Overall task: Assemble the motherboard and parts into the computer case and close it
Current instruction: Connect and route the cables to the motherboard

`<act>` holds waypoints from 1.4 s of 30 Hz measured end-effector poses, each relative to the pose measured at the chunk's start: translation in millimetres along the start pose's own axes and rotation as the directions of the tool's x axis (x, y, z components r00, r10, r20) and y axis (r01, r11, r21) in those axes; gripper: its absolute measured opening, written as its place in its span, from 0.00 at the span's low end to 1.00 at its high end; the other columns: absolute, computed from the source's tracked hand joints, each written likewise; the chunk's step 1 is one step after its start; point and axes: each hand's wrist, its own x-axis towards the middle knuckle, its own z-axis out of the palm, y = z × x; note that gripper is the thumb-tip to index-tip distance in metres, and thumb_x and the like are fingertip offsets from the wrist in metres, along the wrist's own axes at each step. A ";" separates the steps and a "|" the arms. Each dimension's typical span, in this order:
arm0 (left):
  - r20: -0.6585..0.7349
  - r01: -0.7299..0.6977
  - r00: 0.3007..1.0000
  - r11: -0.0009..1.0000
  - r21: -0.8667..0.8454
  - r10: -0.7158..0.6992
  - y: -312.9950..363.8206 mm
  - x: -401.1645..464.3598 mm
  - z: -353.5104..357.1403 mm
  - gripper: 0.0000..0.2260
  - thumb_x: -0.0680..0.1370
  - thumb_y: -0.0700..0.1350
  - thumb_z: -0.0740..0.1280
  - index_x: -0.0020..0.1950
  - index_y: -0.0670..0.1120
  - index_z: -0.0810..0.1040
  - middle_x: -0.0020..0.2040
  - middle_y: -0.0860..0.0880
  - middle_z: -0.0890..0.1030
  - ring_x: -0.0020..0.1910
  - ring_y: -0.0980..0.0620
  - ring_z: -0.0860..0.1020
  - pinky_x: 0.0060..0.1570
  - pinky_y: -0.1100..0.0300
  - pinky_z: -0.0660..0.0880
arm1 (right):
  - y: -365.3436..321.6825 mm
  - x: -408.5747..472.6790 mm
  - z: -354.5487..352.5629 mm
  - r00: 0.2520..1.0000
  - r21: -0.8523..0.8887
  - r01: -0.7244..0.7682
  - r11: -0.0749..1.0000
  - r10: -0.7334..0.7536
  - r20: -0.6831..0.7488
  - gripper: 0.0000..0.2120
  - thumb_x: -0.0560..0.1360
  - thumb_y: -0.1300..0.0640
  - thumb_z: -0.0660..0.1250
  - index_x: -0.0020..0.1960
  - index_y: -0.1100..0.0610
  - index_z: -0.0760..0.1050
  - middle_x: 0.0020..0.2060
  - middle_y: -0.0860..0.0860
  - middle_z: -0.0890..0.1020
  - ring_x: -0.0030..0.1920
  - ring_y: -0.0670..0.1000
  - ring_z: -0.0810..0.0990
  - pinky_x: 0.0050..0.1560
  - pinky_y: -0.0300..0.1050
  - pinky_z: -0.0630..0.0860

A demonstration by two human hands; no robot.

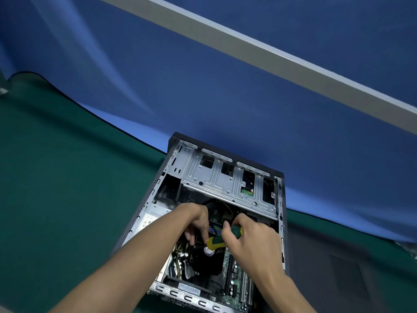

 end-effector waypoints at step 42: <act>-0.029 -0.030 0.999 0.997 0.076 0.032 -1.5 -5.8 2.0 0.14 0.75 0.39 0.69 0.56 0.31 0.74 0.52 0.31 0.80 0.31 0.47 0.80 0.54 0.51 0.78 | -31.7 5.1 -30.6 0.941 -0.079 0.196 0.978 -0.164 0.297 0.14 0.82 0.43 0.51 0.55 0.52 0.68 0.48 0.51 0.77 0.46 0.55 0.78 0.38 0.46 0.66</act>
